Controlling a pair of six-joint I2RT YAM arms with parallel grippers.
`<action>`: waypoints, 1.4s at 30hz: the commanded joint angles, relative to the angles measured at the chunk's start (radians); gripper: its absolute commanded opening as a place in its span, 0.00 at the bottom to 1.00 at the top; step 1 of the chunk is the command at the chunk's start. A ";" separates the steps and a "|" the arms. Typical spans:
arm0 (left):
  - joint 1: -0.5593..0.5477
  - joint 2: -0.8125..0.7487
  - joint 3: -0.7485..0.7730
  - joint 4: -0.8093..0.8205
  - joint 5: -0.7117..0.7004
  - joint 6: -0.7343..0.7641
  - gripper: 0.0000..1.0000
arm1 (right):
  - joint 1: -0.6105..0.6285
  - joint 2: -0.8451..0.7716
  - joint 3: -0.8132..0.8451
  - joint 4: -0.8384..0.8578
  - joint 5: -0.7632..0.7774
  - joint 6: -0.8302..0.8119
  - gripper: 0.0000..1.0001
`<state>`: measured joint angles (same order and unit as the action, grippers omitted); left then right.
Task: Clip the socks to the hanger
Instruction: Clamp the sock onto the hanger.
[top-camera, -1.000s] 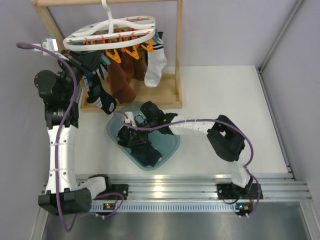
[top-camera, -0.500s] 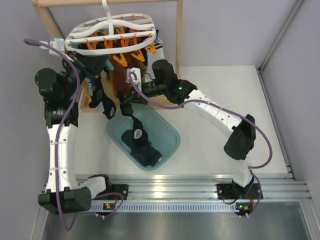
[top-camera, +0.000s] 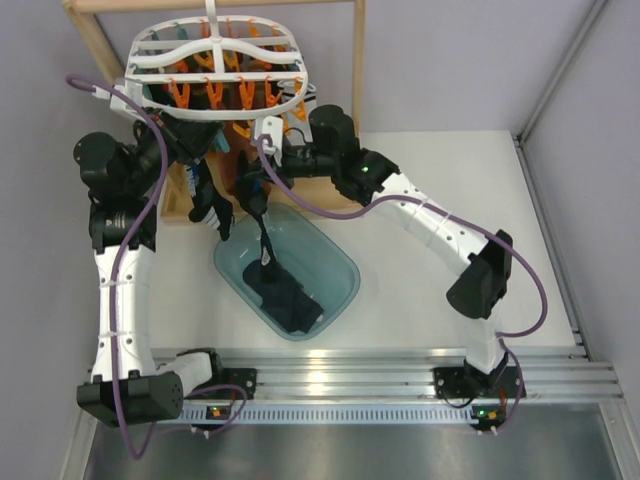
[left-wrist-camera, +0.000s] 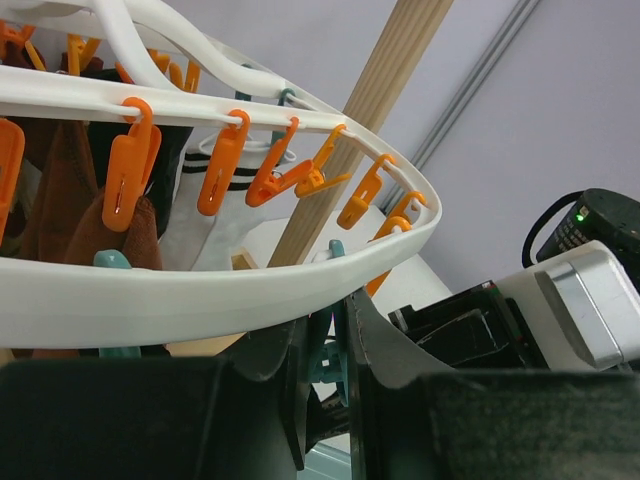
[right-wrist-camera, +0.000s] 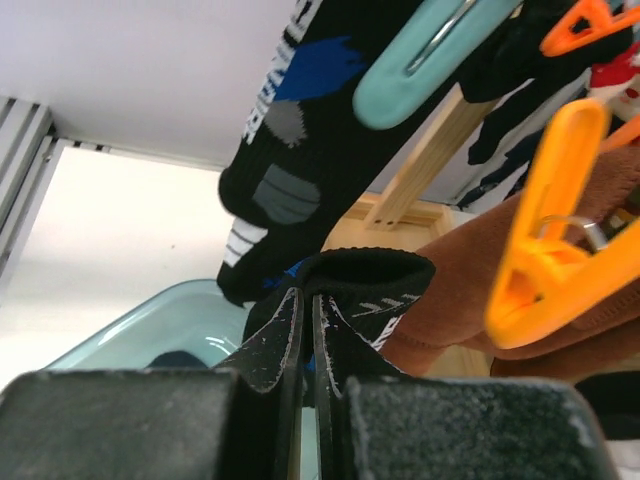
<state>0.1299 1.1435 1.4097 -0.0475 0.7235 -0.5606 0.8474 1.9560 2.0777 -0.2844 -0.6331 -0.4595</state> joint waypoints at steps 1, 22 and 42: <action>0.000 0.013 0.020 -0.040 0.051 0.042 0.00 | -0.011 -0.016 0.050 0.112 0.039 0.056 0.00; -0.001 0.015 0.002 -0.026 0.028 0.045 0.00 | -0.001 -0.035 0.061 0.220 0.003 0.196 0.00; -0.012 0.010 -0.015 -0.008 0.010 0.044 0.00 | 0.021 -0.032 0.084 0.234 -0.005 0.217 0.00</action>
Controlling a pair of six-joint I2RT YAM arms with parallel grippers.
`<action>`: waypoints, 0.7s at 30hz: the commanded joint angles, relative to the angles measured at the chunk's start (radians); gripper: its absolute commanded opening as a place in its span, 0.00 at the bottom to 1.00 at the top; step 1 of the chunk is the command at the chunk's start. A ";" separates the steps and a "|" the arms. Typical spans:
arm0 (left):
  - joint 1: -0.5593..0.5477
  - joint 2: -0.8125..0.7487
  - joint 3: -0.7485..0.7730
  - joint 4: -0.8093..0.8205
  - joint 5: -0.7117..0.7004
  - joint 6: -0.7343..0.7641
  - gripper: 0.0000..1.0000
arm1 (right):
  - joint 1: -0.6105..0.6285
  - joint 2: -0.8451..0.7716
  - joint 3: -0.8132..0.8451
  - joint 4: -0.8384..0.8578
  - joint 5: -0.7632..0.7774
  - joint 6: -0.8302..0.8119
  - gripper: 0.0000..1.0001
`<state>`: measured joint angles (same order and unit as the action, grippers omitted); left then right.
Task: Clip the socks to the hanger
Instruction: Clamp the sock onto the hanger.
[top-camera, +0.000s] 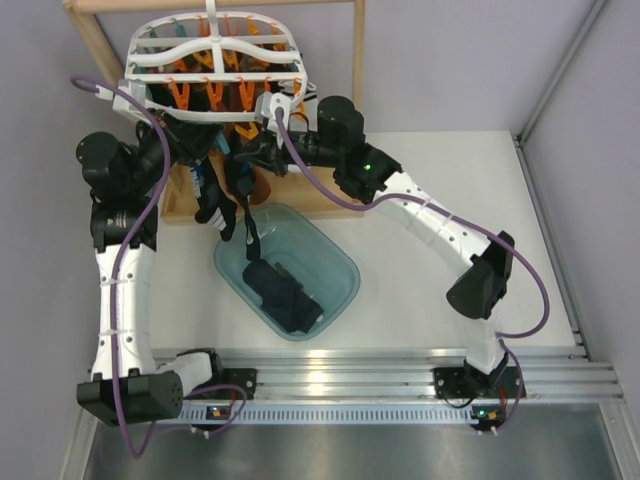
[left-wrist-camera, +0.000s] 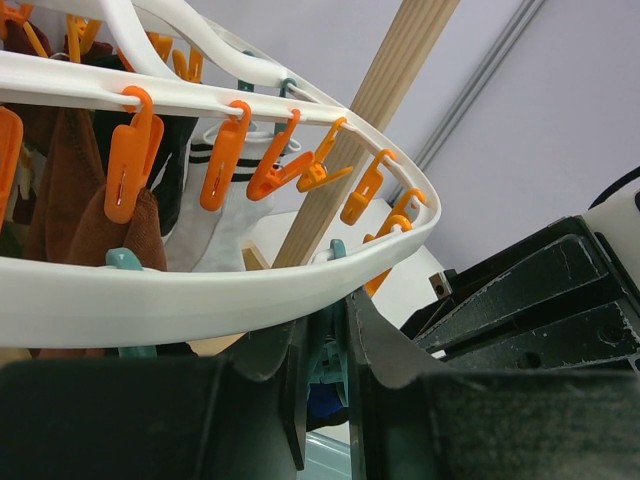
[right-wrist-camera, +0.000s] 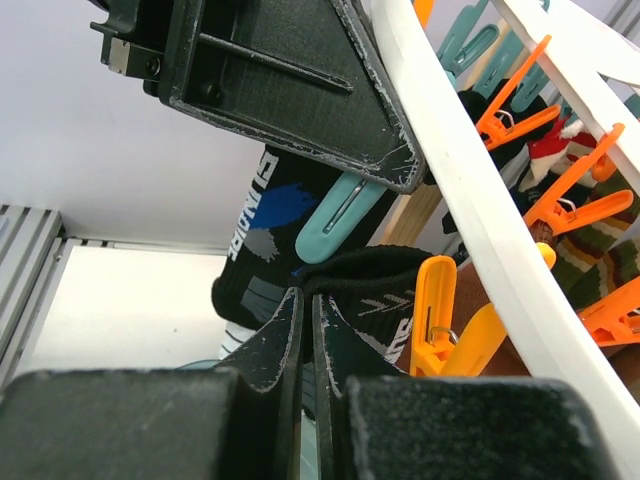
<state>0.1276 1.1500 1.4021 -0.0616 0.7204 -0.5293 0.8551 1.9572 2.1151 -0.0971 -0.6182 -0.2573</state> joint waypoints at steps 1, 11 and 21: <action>-0.008 0.004 -0.008 0.014 0.013 0.006 0.00 | 0.018 -0.032 0.045 0.045 -0.021 0.012 0.00; -0.013 0.008 -0.002 0.022 0.008 -0.008 0.00 | 0.033 -0.024 0.037 0.031 -0.041 0.007 0.00; -0.023 0.016 -0.002 0.032 -0.009 -0.003 0.00 | 0.047 -0.034 0.026 0.031 -0.048 -0.002 0.00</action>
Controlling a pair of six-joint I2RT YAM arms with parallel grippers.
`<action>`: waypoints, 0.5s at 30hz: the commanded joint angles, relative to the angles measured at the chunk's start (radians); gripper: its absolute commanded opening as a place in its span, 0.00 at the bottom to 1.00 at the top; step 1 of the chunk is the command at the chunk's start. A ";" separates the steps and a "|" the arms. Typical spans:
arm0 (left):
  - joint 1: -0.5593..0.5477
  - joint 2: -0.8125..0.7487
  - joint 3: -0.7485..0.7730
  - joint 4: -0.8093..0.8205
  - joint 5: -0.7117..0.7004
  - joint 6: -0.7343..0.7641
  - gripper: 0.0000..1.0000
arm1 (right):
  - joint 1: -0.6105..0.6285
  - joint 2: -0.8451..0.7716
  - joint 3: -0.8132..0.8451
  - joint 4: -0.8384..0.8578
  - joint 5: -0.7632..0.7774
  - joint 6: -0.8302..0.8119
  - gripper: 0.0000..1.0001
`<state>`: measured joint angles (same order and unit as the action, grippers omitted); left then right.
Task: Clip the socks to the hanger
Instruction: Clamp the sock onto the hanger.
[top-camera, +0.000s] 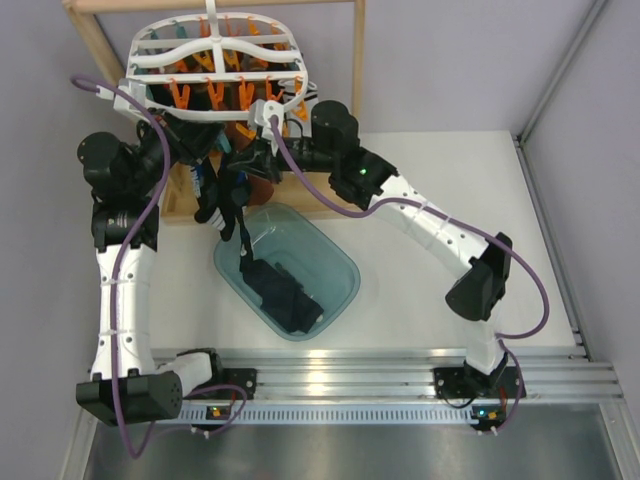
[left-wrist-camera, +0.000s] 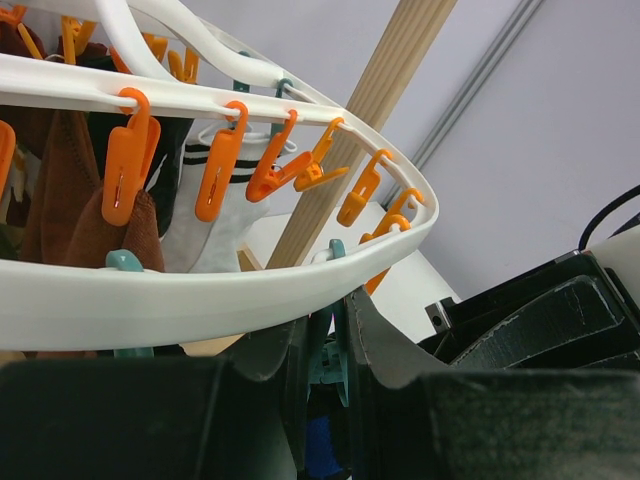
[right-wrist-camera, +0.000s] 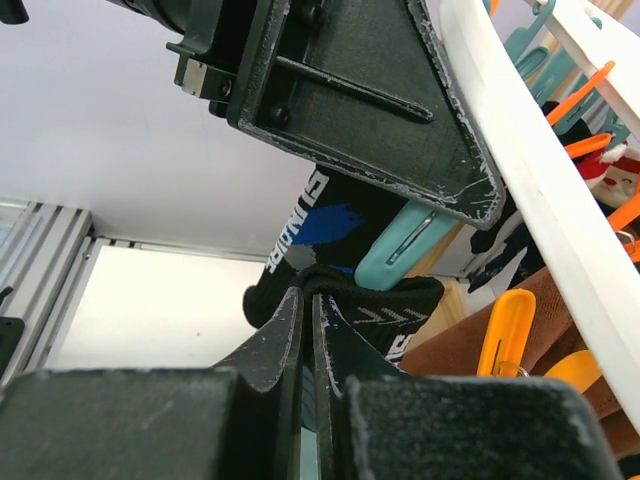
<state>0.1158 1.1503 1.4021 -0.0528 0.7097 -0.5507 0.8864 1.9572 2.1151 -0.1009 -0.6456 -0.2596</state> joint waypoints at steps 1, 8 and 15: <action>-0.013 0.012 -0.005 0.019 0.001 0.023 0.00 | 0.016 -0.037 0.026 0.038 -0.019 0.000 0.00; -0.022 0.012 -0.012 -0.010 -0.016 0.066 0.00 | 0.017 -0.037 0.051 0.053 -0.008 -0.007 0.00; -0.025 0.008 -0.003 -0.048 -0.038 0.110 0.00 | 0.014 -0.052 0.045 0.040 -0.003 -0.047 0.00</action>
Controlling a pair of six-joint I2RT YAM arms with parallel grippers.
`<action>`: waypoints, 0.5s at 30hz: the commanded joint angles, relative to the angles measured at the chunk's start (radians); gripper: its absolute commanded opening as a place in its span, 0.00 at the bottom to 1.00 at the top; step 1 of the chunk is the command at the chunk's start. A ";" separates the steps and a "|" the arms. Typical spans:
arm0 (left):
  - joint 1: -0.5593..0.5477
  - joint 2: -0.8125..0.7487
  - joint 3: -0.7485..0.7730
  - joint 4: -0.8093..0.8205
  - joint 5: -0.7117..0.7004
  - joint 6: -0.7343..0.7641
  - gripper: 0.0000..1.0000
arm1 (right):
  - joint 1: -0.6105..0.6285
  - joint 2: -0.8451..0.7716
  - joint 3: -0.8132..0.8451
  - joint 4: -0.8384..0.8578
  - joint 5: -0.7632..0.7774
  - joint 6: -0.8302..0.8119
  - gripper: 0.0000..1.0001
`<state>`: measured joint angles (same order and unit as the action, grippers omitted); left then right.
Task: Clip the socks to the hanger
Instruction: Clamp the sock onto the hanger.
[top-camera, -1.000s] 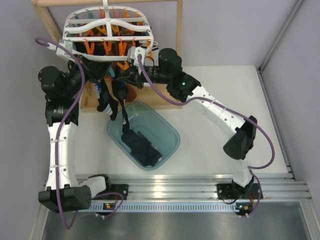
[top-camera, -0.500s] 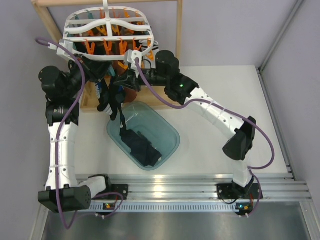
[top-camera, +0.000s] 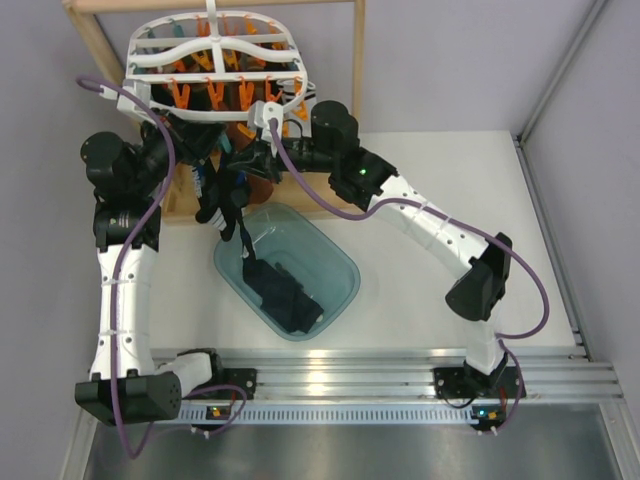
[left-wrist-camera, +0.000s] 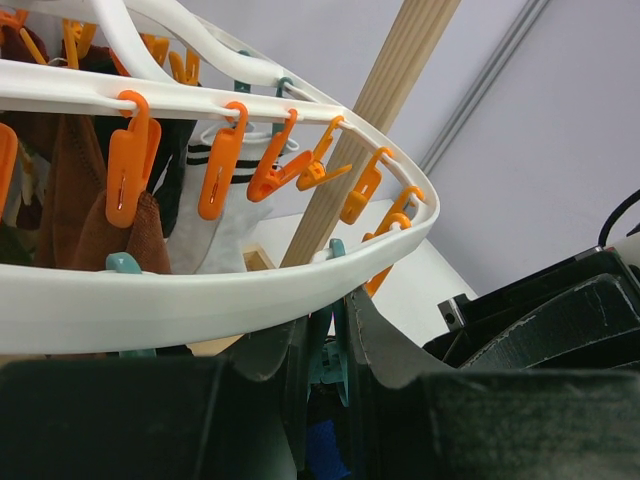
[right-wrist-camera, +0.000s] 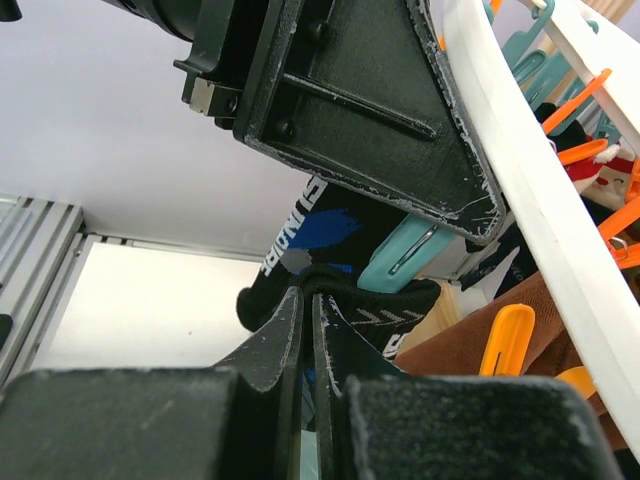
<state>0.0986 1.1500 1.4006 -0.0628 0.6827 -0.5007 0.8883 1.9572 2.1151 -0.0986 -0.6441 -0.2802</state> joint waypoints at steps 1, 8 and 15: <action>-0.010 0.005 0.000 -0.043 -0.012 0.060 0.00 | 0.012 -0.055 0.045 0.036 -0.003 -0.030 0.00; -0.010 0.005 -0.006 -0.051 -0.023 0.073 0.00 | 0.012 -0.061 0.048 0.048 -0.005 -0.036 0.00; -0.010 0.007 -0.005 -0.065 -0.044 0.091 0.00 | 0.011 -0.072 0.052 0.056 -0.002 -0.047 0.00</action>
<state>0.0952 1.1492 1.4006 -0.0883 0.6609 -0.4595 0.8883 1.9568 2.1151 -0.0982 -0.6437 -0.3122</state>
